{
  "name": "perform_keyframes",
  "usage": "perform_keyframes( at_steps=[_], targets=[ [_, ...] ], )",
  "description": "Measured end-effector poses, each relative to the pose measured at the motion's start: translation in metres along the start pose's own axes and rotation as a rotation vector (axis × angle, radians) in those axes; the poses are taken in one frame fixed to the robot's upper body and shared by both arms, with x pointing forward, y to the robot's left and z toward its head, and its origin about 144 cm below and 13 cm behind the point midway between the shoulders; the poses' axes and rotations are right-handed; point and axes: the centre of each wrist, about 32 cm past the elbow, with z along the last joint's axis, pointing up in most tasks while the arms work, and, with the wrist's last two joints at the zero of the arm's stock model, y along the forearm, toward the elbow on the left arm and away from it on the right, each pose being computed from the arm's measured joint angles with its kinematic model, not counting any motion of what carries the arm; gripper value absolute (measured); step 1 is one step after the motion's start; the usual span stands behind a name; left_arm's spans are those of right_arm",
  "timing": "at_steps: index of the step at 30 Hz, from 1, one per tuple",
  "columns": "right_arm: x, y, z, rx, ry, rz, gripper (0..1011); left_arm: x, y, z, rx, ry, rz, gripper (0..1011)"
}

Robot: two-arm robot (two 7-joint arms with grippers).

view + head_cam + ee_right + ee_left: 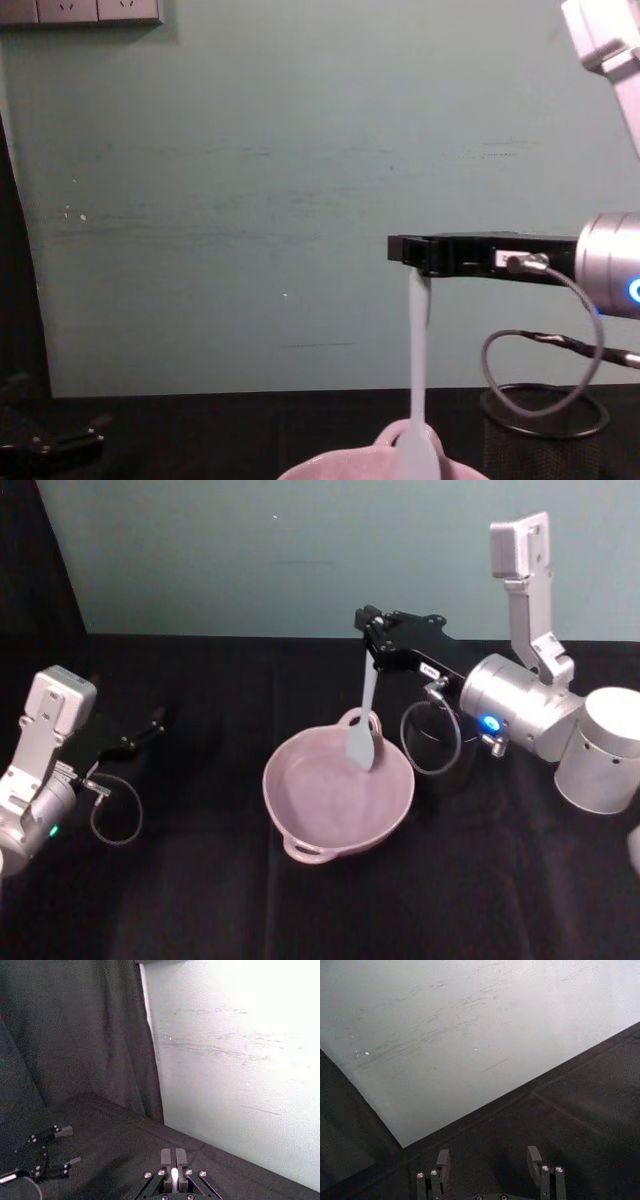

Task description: Use the one hand to pick up the spoon and stir the clear water in the bowl.

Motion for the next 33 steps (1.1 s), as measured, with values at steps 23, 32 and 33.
perform_keyframes(
  at_steps=[23, 32, 33],
  targets=[
    [-0.05, -0.012, 0.002, -0.052, -0.051, 0.14, 64, 0.0, 0.0, 0.0, 0.0, 0.0, 0.0, 1011],
    [-0.06, 0.003, -0.001, -0.045, -0.045, 0.179, 64, 0.0, 0.0, 0.0, 0.0, 0.0, 0.0, 1011],
    [-0.059, 0.006, -0.001, -0.044, -0.045, 0.178, 64, 0.0, 0.0, 0.0, 0.0, 0.0, 0.0, 1011]
  ],
)
